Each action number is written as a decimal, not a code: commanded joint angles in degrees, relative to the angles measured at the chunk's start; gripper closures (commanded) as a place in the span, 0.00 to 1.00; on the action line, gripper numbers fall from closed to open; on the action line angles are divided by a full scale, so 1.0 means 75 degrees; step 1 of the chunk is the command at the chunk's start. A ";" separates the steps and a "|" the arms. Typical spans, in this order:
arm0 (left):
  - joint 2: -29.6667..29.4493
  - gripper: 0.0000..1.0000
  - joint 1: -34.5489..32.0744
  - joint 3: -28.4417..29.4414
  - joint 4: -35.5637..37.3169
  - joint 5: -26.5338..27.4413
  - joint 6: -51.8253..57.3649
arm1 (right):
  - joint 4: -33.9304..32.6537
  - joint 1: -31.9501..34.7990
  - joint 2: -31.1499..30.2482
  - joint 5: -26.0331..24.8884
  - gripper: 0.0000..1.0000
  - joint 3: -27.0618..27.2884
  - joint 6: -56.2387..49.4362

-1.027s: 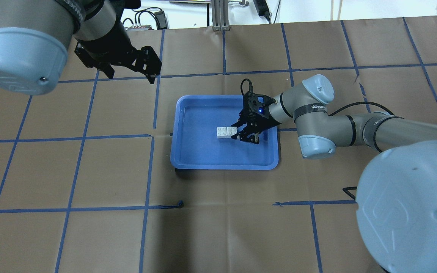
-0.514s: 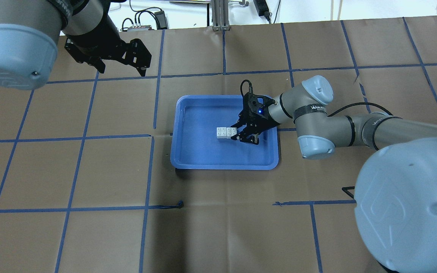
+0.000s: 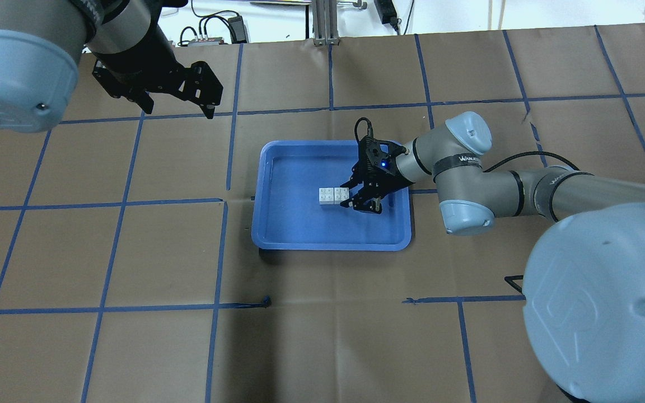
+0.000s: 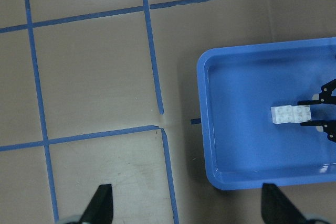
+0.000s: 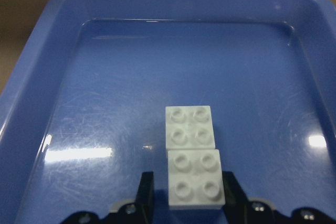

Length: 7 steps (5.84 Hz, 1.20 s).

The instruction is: Assemble white blocks and place on blue tray

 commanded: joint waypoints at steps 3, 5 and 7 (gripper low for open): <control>-0.0023 0.01 0.0026 0.0108 -0.0167 -0.0038 0.0003 | 0.0003 0.0000 0.0027 -0.0011 0.01 -0.0015 0.0008; -0.0023 0.01 0.0026 0.0108 -0.0167 -0.0050 0.0003 | 0.0061 0.0000 -0.0044 -0.0151 0.00 -0.0422 0.0798; -0.0023 0.01 0.0026 0.0119 -0.0155 -0.0038 0.0003 | 0.0190 -0.0023 -0.0405 -0.0628 0.00 -0.0542 0.1145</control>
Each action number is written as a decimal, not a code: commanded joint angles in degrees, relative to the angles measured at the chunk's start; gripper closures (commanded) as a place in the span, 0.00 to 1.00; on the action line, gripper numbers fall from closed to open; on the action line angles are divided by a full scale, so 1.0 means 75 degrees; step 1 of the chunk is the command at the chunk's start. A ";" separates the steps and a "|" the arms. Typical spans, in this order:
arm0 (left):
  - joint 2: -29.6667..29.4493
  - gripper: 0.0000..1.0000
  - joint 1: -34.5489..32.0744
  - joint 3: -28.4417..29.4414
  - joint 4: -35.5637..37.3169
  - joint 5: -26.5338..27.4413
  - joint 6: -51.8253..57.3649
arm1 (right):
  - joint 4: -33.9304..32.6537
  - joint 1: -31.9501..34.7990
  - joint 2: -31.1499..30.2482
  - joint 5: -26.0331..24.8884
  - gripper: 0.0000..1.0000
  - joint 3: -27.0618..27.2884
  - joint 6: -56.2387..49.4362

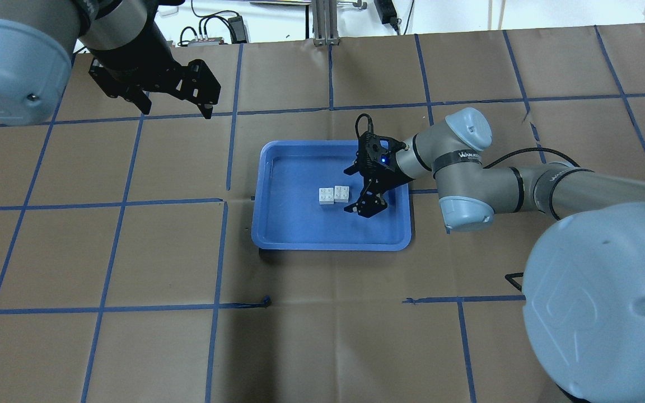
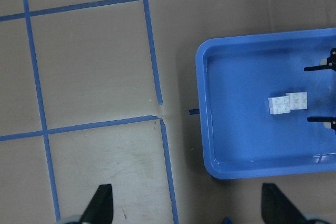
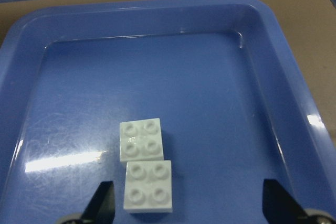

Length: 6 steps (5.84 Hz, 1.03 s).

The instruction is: Assemble white blocks and place on blue tray

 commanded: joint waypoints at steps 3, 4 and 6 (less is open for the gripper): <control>0.0000 0.01 0.0000 0.0003 0.0020 0.0008 0.0000 | 0.1024 -0.0030 -0.1130 -0.1621 0.00 -0.0095 0.1284; 0.0000 0.01 0.0000 0.0003 0.0032 0.0008 0.0000 | 0.1539 -0.0042 -0.1540 -0.2149 0.00 -0.0176 0.1893; -0.0069 0.01 -0.0012 -0.0020 0.0102 0.0066 -0.0012 | 0.2931 -0.0112 -0.2162 -0.3389 0.00 -0.0643 0.3483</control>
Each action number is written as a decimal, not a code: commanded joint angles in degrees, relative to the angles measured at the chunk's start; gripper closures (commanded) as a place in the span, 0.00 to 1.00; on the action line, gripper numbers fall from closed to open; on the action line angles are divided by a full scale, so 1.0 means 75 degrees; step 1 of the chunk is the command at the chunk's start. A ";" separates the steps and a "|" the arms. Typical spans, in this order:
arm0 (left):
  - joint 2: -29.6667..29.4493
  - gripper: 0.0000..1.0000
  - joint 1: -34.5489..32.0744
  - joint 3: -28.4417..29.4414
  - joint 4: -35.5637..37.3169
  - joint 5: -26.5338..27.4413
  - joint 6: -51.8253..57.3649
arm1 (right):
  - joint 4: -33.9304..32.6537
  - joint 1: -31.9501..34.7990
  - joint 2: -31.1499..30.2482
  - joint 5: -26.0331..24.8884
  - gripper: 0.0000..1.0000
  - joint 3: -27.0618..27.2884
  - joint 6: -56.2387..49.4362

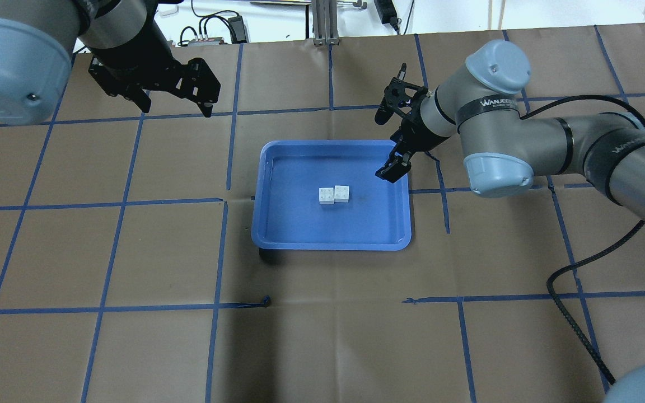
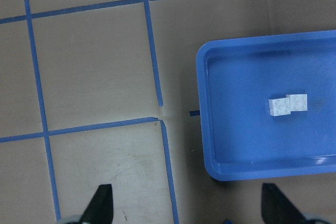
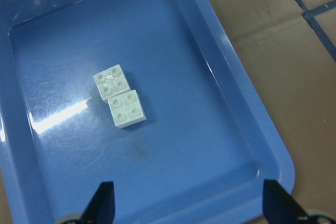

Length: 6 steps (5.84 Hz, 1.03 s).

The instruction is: Assemble white blocks and place on blue tray

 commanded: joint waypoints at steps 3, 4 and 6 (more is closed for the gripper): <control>0.0036 0.01 -0.0044 0.0037 0.0044 -0.0012 0.0003 | 0.1132 -0.0142 -0.0911 -0.1922 0.00 -0.0540 0.4071; -0.0021 0.01 -0.0045 0.0049 0.0056 -0.0035 0.0003 | 0.1632 -0.0224 -0.0959 -0.1925 0.00 -0.0795 0.5334; 0.0060 0.01 -0.0068 -0.0009 0.0009 -0.0001 0.0015 | 0.3864 -0.0225 -0.0948 -0.2389 0.00 -0.2092 0.5804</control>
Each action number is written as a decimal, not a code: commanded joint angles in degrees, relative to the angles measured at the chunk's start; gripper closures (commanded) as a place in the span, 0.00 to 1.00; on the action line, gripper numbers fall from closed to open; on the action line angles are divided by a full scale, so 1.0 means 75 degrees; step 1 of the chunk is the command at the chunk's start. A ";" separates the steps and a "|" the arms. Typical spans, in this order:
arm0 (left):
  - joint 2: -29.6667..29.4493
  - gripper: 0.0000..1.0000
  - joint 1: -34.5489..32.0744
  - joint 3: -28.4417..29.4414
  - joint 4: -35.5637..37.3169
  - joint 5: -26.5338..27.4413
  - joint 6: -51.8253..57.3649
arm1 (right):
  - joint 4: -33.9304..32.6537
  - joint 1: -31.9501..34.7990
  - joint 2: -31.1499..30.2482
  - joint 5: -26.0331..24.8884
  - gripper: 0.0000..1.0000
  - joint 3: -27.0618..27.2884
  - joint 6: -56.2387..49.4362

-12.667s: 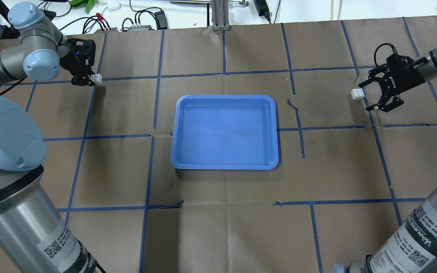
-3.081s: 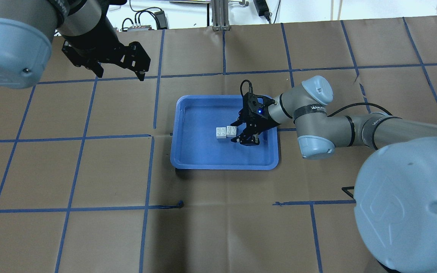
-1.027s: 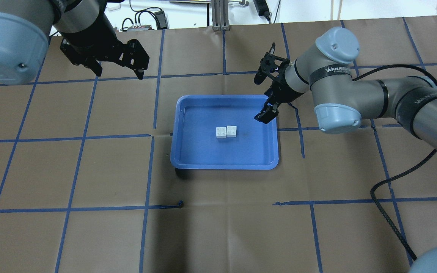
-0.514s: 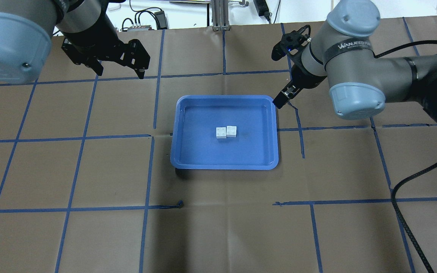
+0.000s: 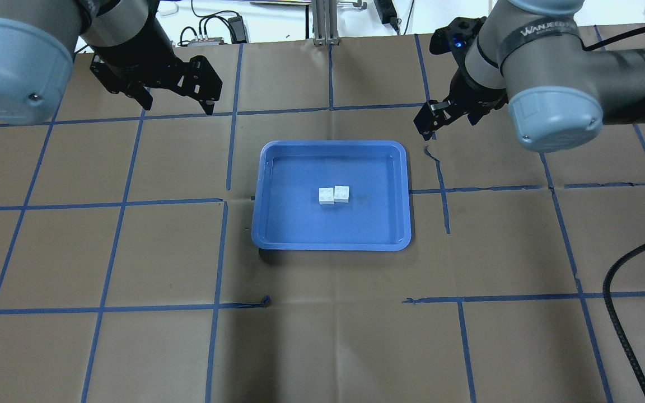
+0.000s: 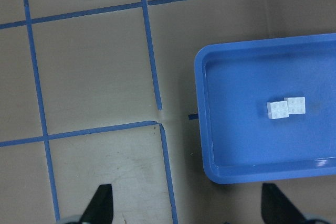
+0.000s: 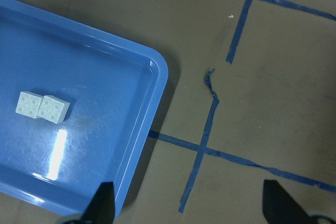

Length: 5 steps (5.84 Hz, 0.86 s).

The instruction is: Assemble white blocks and place on blue tray

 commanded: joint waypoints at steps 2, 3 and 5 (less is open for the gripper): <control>0.0031 0.01 -0.0002 -0.0045 -0.0009 0.0007 0.0031 | 0.2764 0.0010 -0.0005 -0.0439 0.00 -0.1588 0.1327; -0.0062 0.01 -0.0002 -0.0011 0.0026 -0.0005 0.0031 | 0.2955 -0.0002 -0.0005 -0.0636 0.00 -0.1719 0.1354; 0.0182 0.01 0.0021 -0.0139 0.0026 -0.0040 0.0090 | 0.2981 -0.0002 -0.0017 -0.0790 0.00 -0.1756 0.1622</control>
